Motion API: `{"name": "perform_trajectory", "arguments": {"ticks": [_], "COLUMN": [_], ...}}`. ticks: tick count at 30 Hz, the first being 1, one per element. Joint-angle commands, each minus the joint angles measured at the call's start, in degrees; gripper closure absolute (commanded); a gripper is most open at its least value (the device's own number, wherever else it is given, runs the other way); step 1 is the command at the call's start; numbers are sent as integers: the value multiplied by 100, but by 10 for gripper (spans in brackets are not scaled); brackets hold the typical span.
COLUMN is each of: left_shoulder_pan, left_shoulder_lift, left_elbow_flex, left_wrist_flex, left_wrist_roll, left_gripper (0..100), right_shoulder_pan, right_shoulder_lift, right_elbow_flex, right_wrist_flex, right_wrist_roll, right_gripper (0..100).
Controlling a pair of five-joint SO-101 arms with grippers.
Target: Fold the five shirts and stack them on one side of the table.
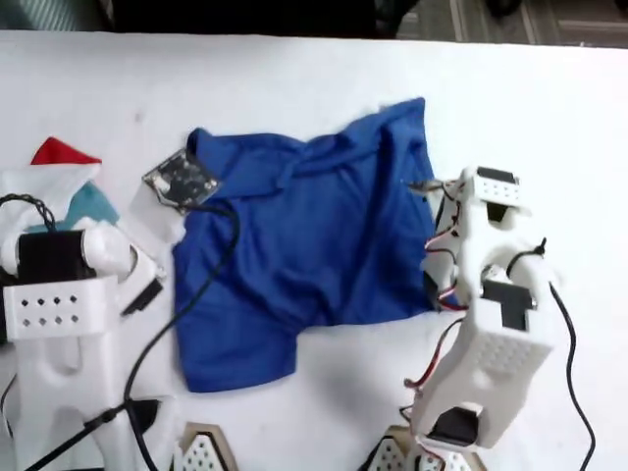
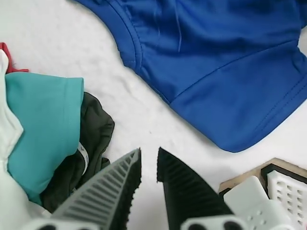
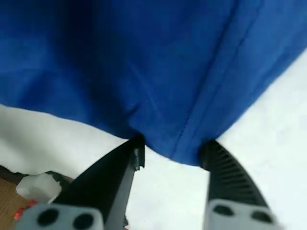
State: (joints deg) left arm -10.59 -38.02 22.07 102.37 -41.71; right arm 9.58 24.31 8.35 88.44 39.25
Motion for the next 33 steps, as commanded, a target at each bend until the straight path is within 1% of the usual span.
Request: {"name": "perform_trajectory", "arguments": {"ticks": [1,2,4,7,11,14,17,19,23,29,33], "left_shoulder_pan": [-57,-57,-57,-22,110,532,901,1226,1622,1745,1736], "left_shoulder_lift": [-145,-145,-145,-110,-101,-92,-84,-22,681,1947,2202], "left_elbow_flex": [9,18,79,369,1125,1723,1758,1873,2040,1565,1864], "left_wrist_flex": [-9,-9,-9,-9,-123,-158,-308,-325,-343,-360,-791], "left_wrist_roll": [0,0,0,-44,-62,-193,-281,-281,-299,-308,-343], "left_gripper": [923,924,924,924,920,897,851,837,834,834,828], "right_shoulder_pan": [-136,-136,-119,-110,-110,-66,-48,-48,-48,22,31], "right_shoulder_lift": [92,57,-75,-462,-1077,-1402,-1569,-1596,-1613,-1613,-1613], "right_elbow_flex": [44,35,9,9,9,9,9,9,0,9,9], "right_wrist_flex": [-119,-119,-110,-127,-347,-760,-1095,-1182,-1156,-1138,-1130], "right_wrist_roll": [334,457,607,782,1020,1020,1020,1020,993,993,993], "right_gripper": [954,986,971,978,979,979,979,979,979,979,979]}}
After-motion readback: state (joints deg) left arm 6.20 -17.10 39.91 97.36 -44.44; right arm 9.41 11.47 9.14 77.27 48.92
